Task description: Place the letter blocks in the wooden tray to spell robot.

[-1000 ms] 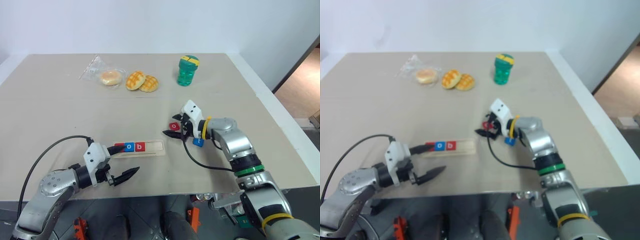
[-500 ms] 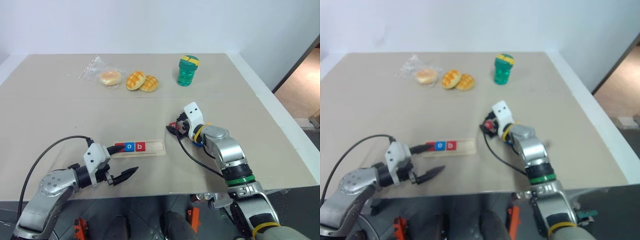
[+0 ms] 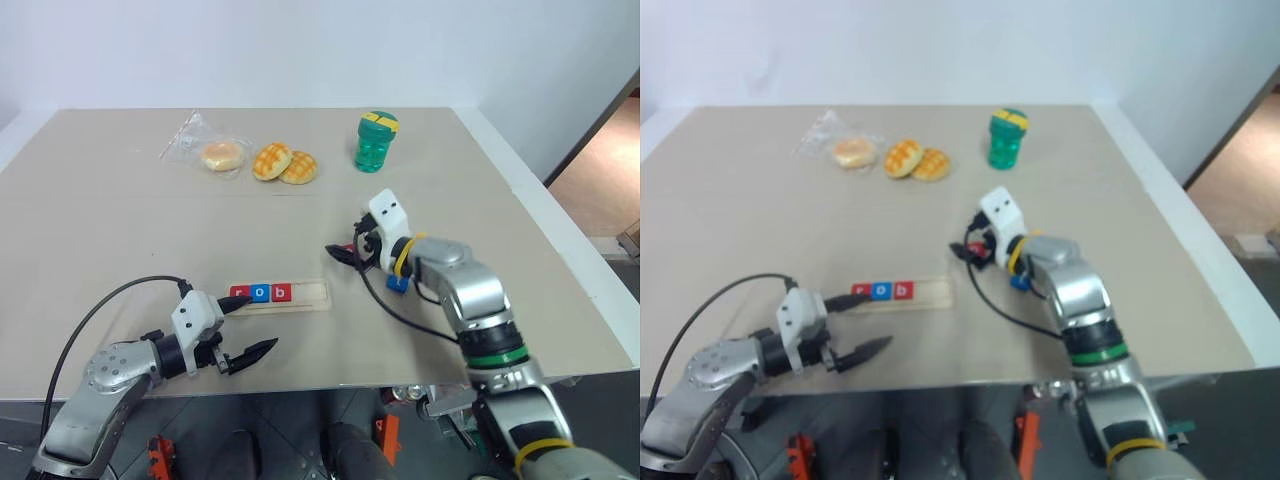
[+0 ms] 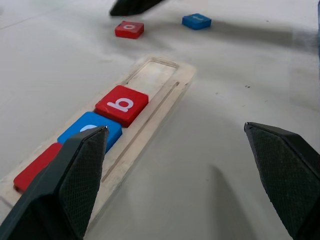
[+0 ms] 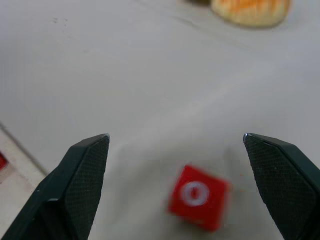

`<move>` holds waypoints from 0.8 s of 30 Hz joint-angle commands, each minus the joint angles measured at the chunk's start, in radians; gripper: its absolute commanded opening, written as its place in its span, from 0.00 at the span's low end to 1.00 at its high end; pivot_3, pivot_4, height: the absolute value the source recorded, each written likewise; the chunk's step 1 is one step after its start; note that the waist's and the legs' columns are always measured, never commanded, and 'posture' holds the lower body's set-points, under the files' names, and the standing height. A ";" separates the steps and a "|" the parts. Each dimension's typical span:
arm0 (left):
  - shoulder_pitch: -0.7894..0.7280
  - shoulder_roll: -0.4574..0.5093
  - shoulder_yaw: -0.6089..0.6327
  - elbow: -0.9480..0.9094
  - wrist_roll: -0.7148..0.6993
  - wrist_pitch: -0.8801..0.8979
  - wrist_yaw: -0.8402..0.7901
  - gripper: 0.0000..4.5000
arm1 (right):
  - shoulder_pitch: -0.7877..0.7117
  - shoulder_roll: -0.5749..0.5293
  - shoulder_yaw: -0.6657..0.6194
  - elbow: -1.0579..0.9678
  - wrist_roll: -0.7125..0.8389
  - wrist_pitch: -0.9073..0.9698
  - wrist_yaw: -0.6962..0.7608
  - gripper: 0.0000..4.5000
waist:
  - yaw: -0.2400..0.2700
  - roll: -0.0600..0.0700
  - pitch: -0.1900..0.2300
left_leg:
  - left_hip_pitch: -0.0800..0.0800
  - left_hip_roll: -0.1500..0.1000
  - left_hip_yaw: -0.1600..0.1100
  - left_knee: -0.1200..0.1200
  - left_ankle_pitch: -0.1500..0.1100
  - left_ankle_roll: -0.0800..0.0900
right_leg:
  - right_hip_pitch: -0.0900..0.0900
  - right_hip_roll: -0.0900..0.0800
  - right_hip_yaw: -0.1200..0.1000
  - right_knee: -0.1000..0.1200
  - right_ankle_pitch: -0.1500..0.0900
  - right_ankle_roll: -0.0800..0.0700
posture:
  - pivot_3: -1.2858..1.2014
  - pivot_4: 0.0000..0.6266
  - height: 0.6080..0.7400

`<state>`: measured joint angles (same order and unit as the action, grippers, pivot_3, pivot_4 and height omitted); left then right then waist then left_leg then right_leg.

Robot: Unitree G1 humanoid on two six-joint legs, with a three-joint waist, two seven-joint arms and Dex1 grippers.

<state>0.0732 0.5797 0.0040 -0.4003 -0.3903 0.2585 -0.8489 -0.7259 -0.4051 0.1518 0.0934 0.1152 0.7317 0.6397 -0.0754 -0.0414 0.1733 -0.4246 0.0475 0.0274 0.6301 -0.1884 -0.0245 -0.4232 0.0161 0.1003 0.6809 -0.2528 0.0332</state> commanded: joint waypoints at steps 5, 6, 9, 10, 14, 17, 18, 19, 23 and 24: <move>-0.004 0.001 0.000 -0.001 0.012 -0.034 -0.001 1.00 | 0.026 0.080 0.000 -0.040 -0.027 0.078 -0.126 0.99 | -0.002 0.000 0.000 | 0.000 0.002 0.000 -0.003 0.000 0.000 | -0.001 0.003 0.001 0.000 -0.001 -0.002 | 0.52 0.24 1.00; 0.002 0.000 0.000 -0.003 0.014 -0.036 0.001 1.00 | 0.035 0.101 -0.003 -0.061 -0.030 0.099 -0.154 0.99 | -0.002 0.000 0.000 | 0.000 0.003 -0.001 -0.004 0.000 0.000 | -0.002 0.004 0.002 0.000 -0.001 -0.002 | 0.52 0.24 1.00; 0.025 0.001 -0.003 -0.015 0.022 -0.042 0.002 1.00 | 0.054 0.167 -0.024 -0.096 -0.045 0.135 -0.250 0.99 | -0.002 0.000 0.000 | -0.001 0.003 -0.002 -0.005 0.000 0.000 | -0.002 0.004 0.002 0.000 -0.001 -0.002 | 0.52 0.24 1.00; 0.030 0.003 -0.003 -0.018 0.025 -0.043 0.001 1.00 | 0.060 0.183 -0.031 -0.098 -0.049 0.144 -0.276 0.99 | -0.002 0.000 0.000 | -0.001 0.002 -0.001 -0.005 0.000 0.000 | -0.002 0.004 0.002 0.000 -0.001 -0.002 | 0.52 0.24 1.00; 0.035 0.006 -0.001 -0.025 0.029 -0.041 0.001 1.00 | 0.088 0.213 -0.054 -0.103 -0.070 0.169 -0.366 0.99 | -0.002 0.000 0.000 | -0.001 0.001 -0.001 -0.004 0.000 0.000 | -0.002 0.002 0.002 0.000 -0.001 -0.001 | 0.52 0.24 1.00; 0.035 0.007 -0.001 -0.028 0.033 -0.039 0.001 1.00 | 0.111 0.259 -0.101 -0.129 -0.075 0.212 -0.455 0.99 | -0.001 0.000 0.000 | -0.001 0.000 0.000 -0.003 0.000 0.000 | -0.001 0.000 0.002 0.000 -0.001 0.000 | 0.52 0.24 1.00; 0.035 0.007 -0.002 -0.030 0.033 -0.037 0.002 1.00 | 0.117 0.265 -0.106 -0.139 -0.077 0.224 -0.469 0.99 | -0.001 0.000 0.000 | -0.001 0.000 -0.001 -0.002 0.000 0.000 | -0.001 0.000 0.001 0.000 -0.001 0.000 | 0.52 0.24 1.00; 0.034 0.006 -0.002 -0.032 0.033 -0.035 0.002 1.00 | 0.124 0.270 -0.108 -0.148 -0.077 0.237 -0.481 0.99 | -0.001 0.000 -0.001 | -0.001 0.000 -0.001 -0.002 0.000 0.000 | -0.001 0.000 0.001 0.000 -0.001 0.000 | 0.52 0.24 1.00; 0.028 0.007 -0.012 -0.038 0.034 -0.026 0.000 1.00 | 0.160 0.327 -0.135 -0.198 -0.068 0.262 -0.545 0.81 | -0.001 0.000 -0.001 | -0.001 0.000 -0.001 -0.002 0.000 0.000 | -0.001 0.000 0.001 0.000 -0.001 0.000 | 0.52 0.24 1.00; 0.027 0.008 -0.014 -0.038 0.035 -0.026 -0.003 1.00 | 0.165 0.336 -0.135 -0.208 -0.068 0.266 -0.554 0.73 | -0.001 0.000 -0.001 | -0.001 0.000 -0.001 -0.002 0.000 0.000 | -0.001 0.000 0.001 0.000 -0.001 0.000 | 0.52 0.24 1.00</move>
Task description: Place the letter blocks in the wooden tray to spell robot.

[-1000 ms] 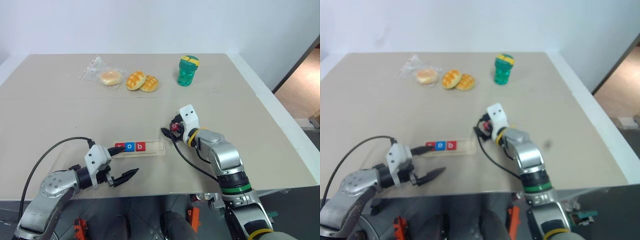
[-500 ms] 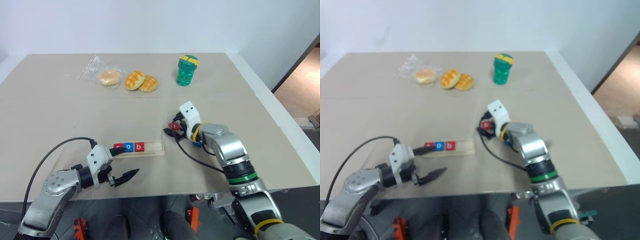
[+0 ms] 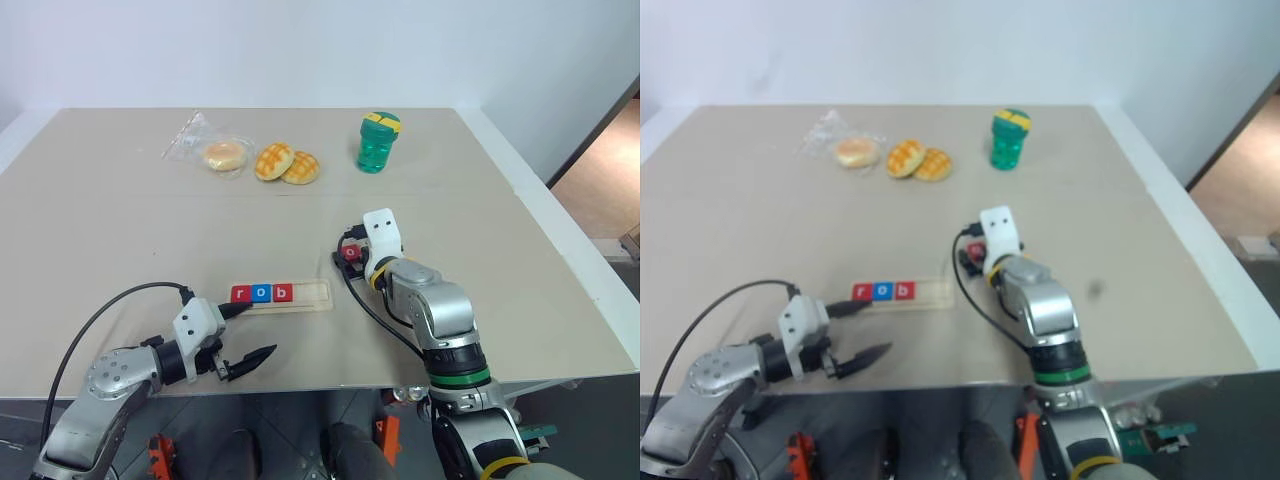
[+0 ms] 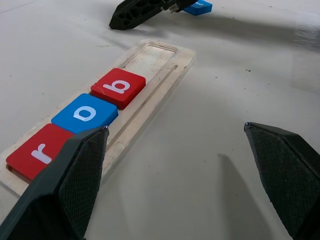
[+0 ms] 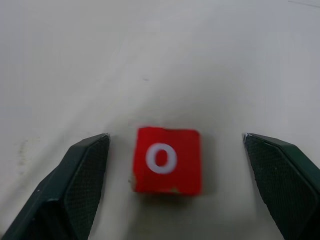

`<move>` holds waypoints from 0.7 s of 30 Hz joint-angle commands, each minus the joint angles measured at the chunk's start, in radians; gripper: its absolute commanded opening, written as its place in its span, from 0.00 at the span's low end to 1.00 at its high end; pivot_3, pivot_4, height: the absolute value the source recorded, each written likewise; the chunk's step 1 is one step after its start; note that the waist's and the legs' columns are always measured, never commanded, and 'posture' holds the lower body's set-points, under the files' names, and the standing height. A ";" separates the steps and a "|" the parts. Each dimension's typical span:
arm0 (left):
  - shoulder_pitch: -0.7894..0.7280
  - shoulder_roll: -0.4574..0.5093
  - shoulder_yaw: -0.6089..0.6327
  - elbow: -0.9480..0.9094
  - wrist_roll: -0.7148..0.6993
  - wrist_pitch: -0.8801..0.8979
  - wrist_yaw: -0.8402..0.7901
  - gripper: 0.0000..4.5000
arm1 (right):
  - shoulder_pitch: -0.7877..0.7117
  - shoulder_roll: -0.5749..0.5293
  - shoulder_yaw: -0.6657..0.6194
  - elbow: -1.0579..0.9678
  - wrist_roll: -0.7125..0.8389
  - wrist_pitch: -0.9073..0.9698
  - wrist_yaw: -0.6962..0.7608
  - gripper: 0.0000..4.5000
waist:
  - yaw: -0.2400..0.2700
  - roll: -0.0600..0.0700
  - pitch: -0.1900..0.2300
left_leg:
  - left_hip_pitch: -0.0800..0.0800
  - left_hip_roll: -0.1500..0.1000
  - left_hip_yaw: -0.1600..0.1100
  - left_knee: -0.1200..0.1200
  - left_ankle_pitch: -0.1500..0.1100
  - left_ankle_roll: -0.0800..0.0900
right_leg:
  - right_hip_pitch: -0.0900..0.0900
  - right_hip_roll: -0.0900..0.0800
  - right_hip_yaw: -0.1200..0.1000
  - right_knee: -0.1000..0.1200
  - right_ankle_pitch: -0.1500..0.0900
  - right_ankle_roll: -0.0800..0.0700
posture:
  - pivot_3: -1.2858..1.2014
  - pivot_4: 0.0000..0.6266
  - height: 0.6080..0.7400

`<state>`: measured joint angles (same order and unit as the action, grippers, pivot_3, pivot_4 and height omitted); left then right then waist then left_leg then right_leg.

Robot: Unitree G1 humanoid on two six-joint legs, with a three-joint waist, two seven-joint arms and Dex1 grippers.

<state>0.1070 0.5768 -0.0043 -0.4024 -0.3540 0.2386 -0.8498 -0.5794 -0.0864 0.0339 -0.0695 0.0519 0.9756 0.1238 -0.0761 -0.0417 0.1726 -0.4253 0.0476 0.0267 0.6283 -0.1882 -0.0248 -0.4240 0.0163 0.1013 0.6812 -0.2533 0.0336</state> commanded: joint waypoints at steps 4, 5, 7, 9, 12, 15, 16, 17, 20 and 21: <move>-0.029 0.013 -0.010 -0.033 -0.006 0.005 -0.006 1.00 | 0.051 0.062 -0.015 -0.103 -0.005 0.059 -0.085 0.43 | -0.001 0.000 0.000 | 0.000 0.000 0.000 0.000 0.000 0.000 | 0.000 0.001 0.000 0.000 0.000 0.000 | 0.52 0.24 1.00; -0.036 0.013 -0.010 -0.030 -0.007 0.006 -0.007 1.00 | 0.060 0.069 -0.009 -0.119 -0.006 0.068 -0.092 0.35 | -0.001 0.000 0.000 | 0.000 0.000 0.000 -0.001 0.000 0.000 | 0.000 0.001 0.000 0.000 0.000 0.000 | 0.52 0.24 1.00; -0.047 0.012 -0.011 -0.026 -0.008 0.004 -0.011 1.00 | 0.076 0.084 -0.001 -0.164 -0.007 0.093 -0.106 0.27 | -0.001 0.000 0.000 | 0.000 0.001 -0.001 -0.001 0.000 0.000 | 0.000 0.001 0.000 0.000 0.000 -0.001 | 0.52 0.24 1.00; -0.053 0.011 -0.012 -0.024 -0.009 0.003 -0.013 1.00 | 0.085 0.094 -0.002 -0.198 -0.006 0.113 -0.116 0.27 | -0.001 0.000 0.000 | 0.000 0.001 0.000 -0.001 0.000 0.000 | 0.000 0.001 0.000 0.000 0.000 -0.001 | 0.52 0.24 1.00; -0.055 0.011 -0.013 -0.023 -0.009 0.003 -0.013 1.00 | 0.087 0.098 -0.002 -0.210 -0.006 0.125 -0.121 0.27 | -0.001 0.000 0.000 | 0.000 0.001 0.000 -0.001 0.000 0.000 | 0.000 0.001 0.000 0.000 0.000 -0.001 | 0.52 0.24 1.00; -0.055 0.011 -0.013 -0.023 -0.009 0.003 -0.013 1.00 | 0.087 0.098 -0.002 -0.213 -0.005 0.130 -0.123 0.27 | -0.001 0.000 0.000 | 0.000 0.001 0.000 -0.001 0.000 0.000 | 0.000 0.001 0.000 0.000 0.000 -0.001 | 0.52 0.24 1.00; -0.055 0.011 -0.013 -0.023 -0.009 0.003 -0.013 1.00 | 0.087 0.098 -0.002 -0.214 -0.004 0.131 -0.123 0.27 | -0.002 0.000 0.000 | 0.000 0.001 0.000 -0.001 0.000 0.000 | 0.000 0.001 0.000 0.000 0.000 -0.001 | 0.52 0.24 1.00; -0.055 0.011 -0.013 -0.023 -0.009 0.003 -0.013 1.00 | 0.087 0.097 -0.002 -0.214 -0.004 0.131 -0.124 0.27 | -0.002 0.000 0.000 | 0.000 0.001 0.000 -0.001 0.000 0.000 | 0.000 0.001 0.000 0.000 0.000 -0.001 | 0.52 0.24 1.00; -0.060 0.018 -0.015 -0.020 -0.012 0.008 -0.024 1.00 | 0.125 0.087 0.012 -0.335 0.013 0.208 -0.113 0.27 | -0.002 0.000 0.000 | 0.000 0.001 0.000 -0.001 0.000 0.000 | 0.000 0.001 0.000 0.000 0.000 -0.001 | 0.52 0.24 1.00; -0.065 0.022 -0.017 -0.017 -0.015 0.012 -0.031 1.00 | 0.154 0.080 0.023 -0.426 0.025 0.268 -0.105 0.27 | 0.000 0.000 0.000 | 0.000 0.001 0.000 -0.001 0.000 0.000 | -0.001 0.001 0.000 0.000 -0.001 -0.001 | 0.52 0.24 1.00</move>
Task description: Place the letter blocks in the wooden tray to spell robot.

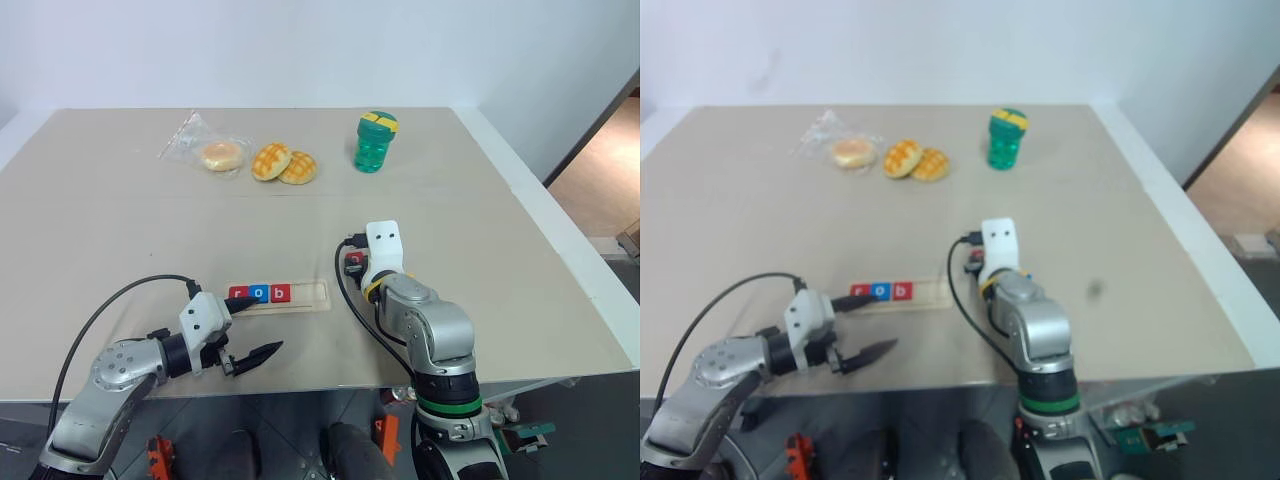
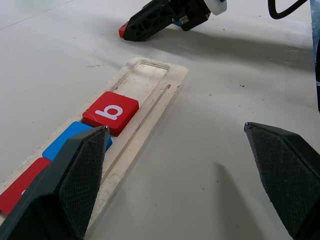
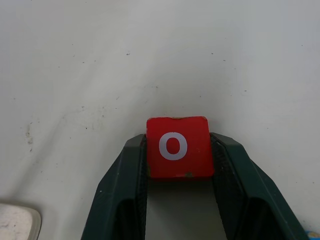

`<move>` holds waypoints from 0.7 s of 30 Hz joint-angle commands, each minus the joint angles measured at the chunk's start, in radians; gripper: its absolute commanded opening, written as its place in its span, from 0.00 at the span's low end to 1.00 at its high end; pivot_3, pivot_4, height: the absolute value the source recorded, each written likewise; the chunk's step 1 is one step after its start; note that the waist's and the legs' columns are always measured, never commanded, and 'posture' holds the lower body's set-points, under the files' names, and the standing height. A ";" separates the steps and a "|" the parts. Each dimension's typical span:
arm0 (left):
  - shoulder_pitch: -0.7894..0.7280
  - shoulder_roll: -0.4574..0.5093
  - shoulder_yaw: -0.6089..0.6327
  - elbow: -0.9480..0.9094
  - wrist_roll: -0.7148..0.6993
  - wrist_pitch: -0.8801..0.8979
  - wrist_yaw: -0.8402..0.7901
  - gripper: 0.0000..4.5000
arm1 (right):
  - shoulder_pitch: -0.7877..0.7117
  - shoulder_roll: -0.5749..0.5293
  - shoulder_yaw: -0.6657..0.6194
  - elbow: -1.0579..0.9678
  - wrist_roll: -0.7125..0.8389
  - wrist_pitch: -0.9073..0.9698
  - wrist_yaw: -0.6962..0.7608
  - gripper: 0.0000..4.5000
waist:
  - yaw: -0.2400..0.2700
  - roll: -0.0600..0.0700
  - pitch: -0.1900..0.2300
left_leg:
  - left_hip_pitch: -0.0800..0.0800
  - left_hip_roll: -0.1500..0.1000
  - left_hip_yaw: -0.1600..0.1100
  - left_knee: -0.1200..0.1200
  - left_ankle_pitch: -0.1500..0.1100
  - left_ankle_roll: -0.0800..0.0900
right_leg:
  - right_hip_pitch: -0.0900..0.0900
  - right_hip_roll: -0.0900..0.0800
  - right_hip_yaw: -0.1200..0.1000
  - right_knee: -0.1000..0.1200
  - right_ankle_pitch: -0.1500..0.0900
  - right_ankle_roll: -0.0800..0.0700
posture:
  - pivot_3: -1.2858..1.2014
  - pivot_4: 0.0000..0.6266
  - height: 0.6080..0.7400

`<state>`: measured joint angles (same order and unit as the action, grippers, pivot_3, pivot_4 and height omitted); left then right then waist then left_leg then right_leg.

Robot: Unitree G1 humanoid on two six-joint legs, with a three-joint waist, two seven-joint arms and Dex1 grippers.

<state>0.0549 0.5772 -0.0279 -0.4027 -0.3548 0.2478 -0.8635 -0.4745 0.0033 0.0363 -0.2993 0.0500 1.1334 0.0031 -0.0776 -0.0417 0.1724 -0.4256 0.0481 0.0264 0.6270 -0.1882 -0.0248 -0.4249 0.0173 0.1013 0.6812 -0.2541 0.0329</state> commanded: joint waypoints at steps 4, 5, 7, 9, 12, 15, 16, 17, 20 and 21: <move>-0.018 0.029 0.004 -0.013 -0.019 0.007 -0.026 1.00 | 0.080 -0.017 0.029 -0.315 0.041 0.205 0.023 0.27 | 0.000 0.000 0.000 | -0.002 0.000 -0.003 -0.002 0.000 0.000 | -0.001 -0.001 -0.001 0.000 -0.003 0.001 | 0.52 0.24 1.00; -0.018 0.030 0.003 -0.013 -0.019 0.008 -0.026 1.00 | 0.079 -0.017 0.029 -0.322 0.042 0.215 0.023 0.27 | -0.001 0.000 0.000 | -0.002 0.000 -0.002 -0.001 0.000 0.000 | -0.002 -0.001 -0.001 0.000 -0.002 0.001 | 0.52 0.24 1.00; -0.019 0.031 0.003 -0.013 -0.020 0.009 -0.025 1.00 | 0.077 -0.016 0.028 -0.329 0.043 0.228 0.022 0.27 | -0.001 0.000 0.000 | -0.001 0.000 -0.001 -0.001 0.000 0.000 | -0.001 -0.001 -0.001 0.000 -0.002 0.001 | 0.52 0.24 1.00; -0.019 0.031 0.003 -0.013 -0.020 0.009 -0.025 1.00 | 0.076 -0.016 0.027 -0.332 0.043 0.235 0.022 0.27 | -0.001 0.000 0.000 | -0.001 0.000 -0.002 -0.001 0.000 0.000 | -0.001 -0.001 -0.001 0.000 -0.001 0.000 | 0.52 0.24 1.00; -0.019 0.031 0.003 -0.013 -0.021 0.009 -0.025 1.00 | 0.074 -0.016 0.026 -0.333 0.043 0.240 0.022 0.27 | -0.001 0.000 0.000 | -0.001 0.000 -0.002 -0.001 0.000 0.000 | -0.001 -0.001 -0.002 0.000 -0.001 0.000 | 0.52 0.24 1.00; -0.019 0.031 0.003 -0.013 -0.021 0.009 -0.025 1.00 | 0.073 -0.016 0.026 -0.334 0.043 0.242 0.022 0.27 | -0.001 0.000 0.000 | -0.001 0.000 -0.001 -0.001 0.000 0.000 | -0.001 -0.001 -0.001 0.000 -0.001 0.000 | 0.52 0.24 1.00; -0.019 0.031 0.003 -0.013 -0.021 0.009 -0.025 1.00 | 0.073 -0.015 0.026 -0.334 0.043 0.242 0.022 0.27 | -0.001 0.000 0.000 | -0.001 0.000 -0.002 -0.001 0.000 0.000 | -0.001 -0.001 -0.002 0.000 -0.001 0.000 | 0.52 0.24 1.00; -0.019 0.031 0.003 -0.013 -0.021 0.009 -0.025 1.00 | 0.073 -0.015 0.026 -0.334 0.043 0.242 0.022 0.27 | -0.001 0.000 0.000 | -0.001 0.000 -0.002 -0.001 0.000 0.000 | -0.001 -0.001 -0.002 0.000 -0.002 0.000 | 0.52 0.24 1.00; -0.019 0.031 0.003 -0.013 -0.021 0.009 -0.025 1.00 | 0.073 -0.015 0.026 -0.334 0.043 0.243 0.022 0.27 | -0.001 0.000 0.000 | -0.001 0.000 -0.002 -0.001 0.000 0.000 | -0.001 -0.001 -0.001 0.000 -0.002 0.000 | 0.52 0.24 1.00; -0.019 0.031 0.003 -0.013 -0.021 0.009 -0.025 1.00 | 0.073 -0.015 0.026 -0.334 0.043 0.243 0.022 0.27 | -0.001 0.000 0.000 | -0.001 0.000 -0.002 -0.001 0.000 0.000 | -0.001 -0.001 -0.001 0.000 -0.002 0.000 | 0.52 0.24 1.00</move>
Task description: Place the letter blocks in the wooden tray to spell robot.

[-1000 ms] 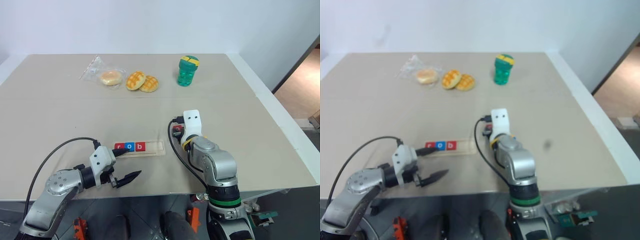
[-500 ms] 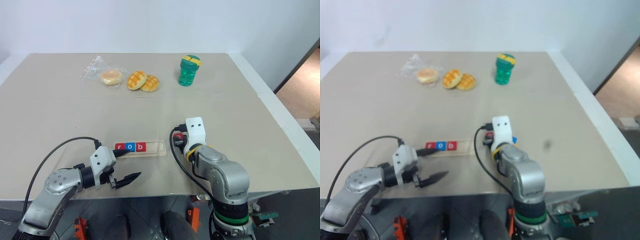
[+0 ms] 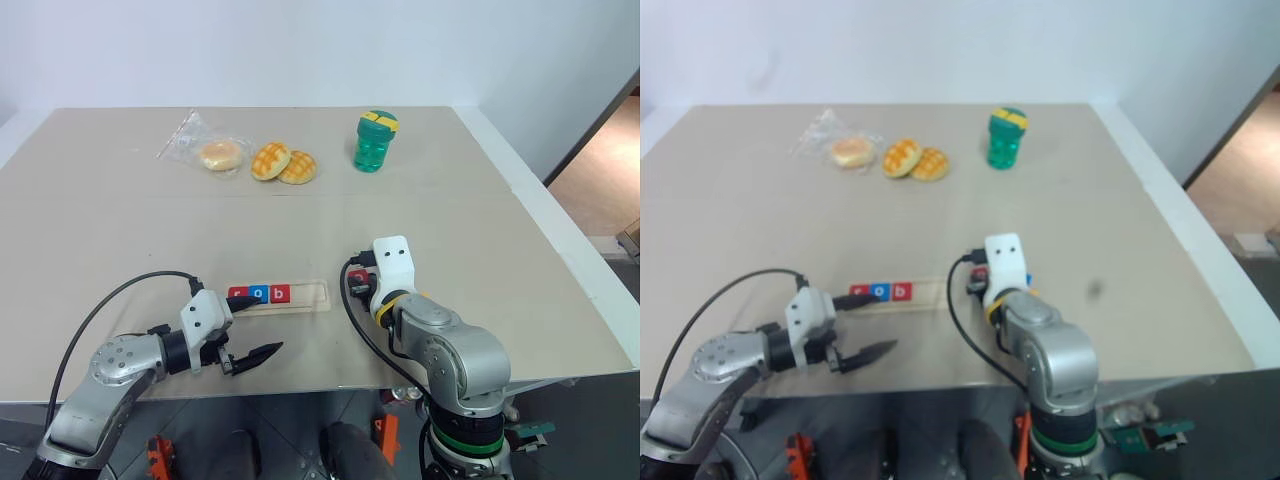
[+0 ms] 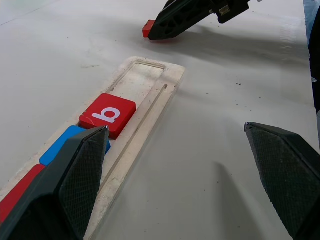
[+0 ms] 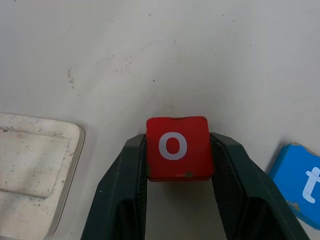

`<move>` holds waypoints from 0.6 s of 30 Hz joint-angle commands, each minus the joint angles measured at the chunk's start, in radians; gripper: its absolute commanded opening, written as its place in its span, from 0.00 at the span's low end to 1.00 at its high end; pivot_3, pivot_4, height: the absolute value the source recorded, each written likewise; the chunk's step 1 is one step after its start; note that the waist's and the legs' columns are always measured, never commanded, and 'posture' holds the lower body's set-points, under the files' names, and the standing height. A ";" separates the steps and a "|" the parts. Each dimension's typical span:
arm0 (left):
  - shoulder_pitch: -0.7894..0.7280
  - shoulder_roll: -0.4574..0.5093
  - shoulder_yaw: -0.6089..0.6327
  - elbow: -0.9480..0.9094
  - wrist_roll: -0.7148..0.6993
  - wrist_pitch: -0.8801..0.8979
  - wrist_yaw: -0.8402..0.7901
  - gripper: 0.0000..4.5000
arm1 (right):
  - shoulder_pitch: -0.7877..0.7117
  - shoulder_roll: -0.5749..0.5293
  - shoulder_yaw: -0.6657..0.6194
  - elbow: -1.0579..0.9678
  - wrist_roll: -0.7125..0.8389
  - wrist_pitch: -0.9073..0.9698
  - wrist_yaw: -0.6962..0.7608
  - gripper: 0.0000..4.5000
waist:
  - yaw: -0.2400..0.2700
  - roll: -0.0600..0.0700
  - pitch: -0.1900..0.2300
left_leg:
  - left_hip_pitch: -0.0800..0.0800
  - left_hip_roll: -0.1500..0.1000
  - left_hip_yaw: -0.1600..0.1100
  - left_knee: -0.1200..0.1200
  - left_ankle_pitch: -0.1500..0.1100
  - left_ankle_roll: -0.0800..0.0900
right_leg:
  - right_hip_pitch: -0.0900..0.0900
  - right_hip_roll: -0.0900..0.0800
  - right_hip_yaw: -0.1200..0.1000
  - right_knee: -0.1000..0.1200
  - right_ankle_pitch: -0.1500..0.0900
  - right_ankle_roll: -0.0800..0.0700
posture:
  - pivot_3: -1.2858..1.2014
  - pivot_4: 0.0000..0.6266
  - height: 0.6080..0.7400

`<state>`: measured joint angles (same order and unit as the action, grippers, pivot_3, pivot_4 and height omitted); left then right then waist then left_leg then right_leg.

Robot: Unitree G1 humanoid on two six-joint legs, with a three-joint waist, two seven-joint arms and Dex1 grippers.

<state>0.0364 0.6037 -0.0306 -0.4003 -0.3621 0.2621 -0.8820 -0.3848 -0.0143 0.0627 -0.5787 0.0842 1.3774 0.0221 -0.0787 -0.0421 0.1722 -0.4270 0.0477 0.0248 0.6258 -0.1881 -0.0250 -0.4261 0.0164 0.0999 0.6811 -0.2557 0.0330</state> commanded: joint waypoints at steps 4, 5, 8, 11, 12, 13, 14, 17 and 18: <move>-0.001 0.005 0.005 -0.015 -0.014 -0.005 -0.006 1.00 | -0.017 0.002 -0.001 -0.055 0.009 -0.001 0.003 0.27 | 0.000 0.000 0.000 | 0.000 0.000 0.000 0.000 0.000 0.000 | 0.000 0.000 0.000 0.000 0.000 0.000 | 0.52 0.24 1.00; -0.001 0.005 0.005 -0.015 -0.014 -0.005 -0.006 1.00 | -0.017 0.002 -0.001 -0.055 0.009 -0.001 0.003 0.27 | 0.000 0.000 0.000 | 0.000 0.000 0.000 0.000 0.000 0.000 | 0.000 0.000 0.000 0.000 0.000 0.000 | 0.52 0.24 1.00; -0.001 0.005 0.005 -0.015 -0.014 -0.005 -0.006 1.00 | -0.017 0.002 -0.001 -0.055 0.009 -0.001 0.003 0.27 | 0.000 0.000 0.000 | 0.000 0.000 0.000 0.000 0.000 0.000 | 0.000 0.000 0.000 0.000 0.000 0.000 | 0.52 0.24 1.00; -0.040 -0.002 -0.001 -0.013 -0.036 -0.014 -0.030 1.00 | 0.136 -0.065 -0.037 -0.264 0.134 0.166 0.127 0.27 | 0.007 0.000 0.000 | 0.000 0.000 0.000 0.000 0.000 0.000 | 0.000 0.000 0.000 0.000 0.000 0.000 | 0.52 0.24 1.00; -0.053 -0.005 -0.003 -0.010 -0.042 -0.016 -0.037 1.00 | 0.181 -0.089 -0.049 -0.327 0.173 0.213 0.165 0.27 | 0.014 -0.001 -0.001 | -0.002 0.000 -0.004 0.000 0.000 0.000 | 0.000 -0.001 -0.002 0.000 -0.002 0.001 | 0.52 0.24 1.00; -0.062 -0.008 -0.002 -0.006 -0.047 -0.016 -0.038 1.00 | 0.205 -0.107 -0.058 -0.363 0.198 0.237 0.185 0.27 | 0.015 -0.001 -0.002 | -0.002 -0.001 -0.006 -0.001 0.000 0.000 | 0.001 -0.002 -0.005 0.000 -0.005 0.002 | 0.52 0.24 1.00; -0.065 -0.012 0.001 -0.003 -0.051 -0.010 -0.034 1.00 | 0.207 -0.114 -0.063 -0.370 0.206 0.237 0.188 0.27 | 0.014 -0.001 -0.002 | -0.002 -0.001 -0.007 -0.001 -0.001 -0.002 | 0.001 -0.003 -0.005 0.000 -0.006 0.002 | 0.52 0.24 1.00; -0.083 -0.031 0.017 0.014 -0.073 0.020 -0.003 1.00 | 0.165 -0.178 -0.045 -0.386 0.206 0.216 0.197 0.27 | 0.000 -0.002 -0.003 | -0.001 -0.001 -0.005 0.001 -0.001 -0.002 | 0.002 -0.003 -0.004 0.000 -0.004 0.002 | 0.52 0.24 1.00; -0.089 -0.034 0.017 0.020 -0.067 0.020 0.004 1.00 | 0.163 -0.195 -0.043 -0.381 0.208 0.222 0.202 0.27 | -0.001 -0.002 -0.003 | 0.000 -0.002 -0.005 0.001 -0.001 -0.002 | 0.002 -0.003 -0.003 0.000 -0.002 0.001 | 0.52 0.24 1.00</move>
<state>-0.0478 0.5687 -0.0367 -0.3793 -0.4143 0.2774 -0.8942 -0.1984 -0.1898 0.0197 -0.9161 0.2792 1.6067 0.2137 -0.0793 -0.0443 0.1697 -0.4267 0.0460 0.0204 0.6274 -0.1891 -0.0266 -0.4244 0.0135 0.0967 0.6810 -0.2569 0.0342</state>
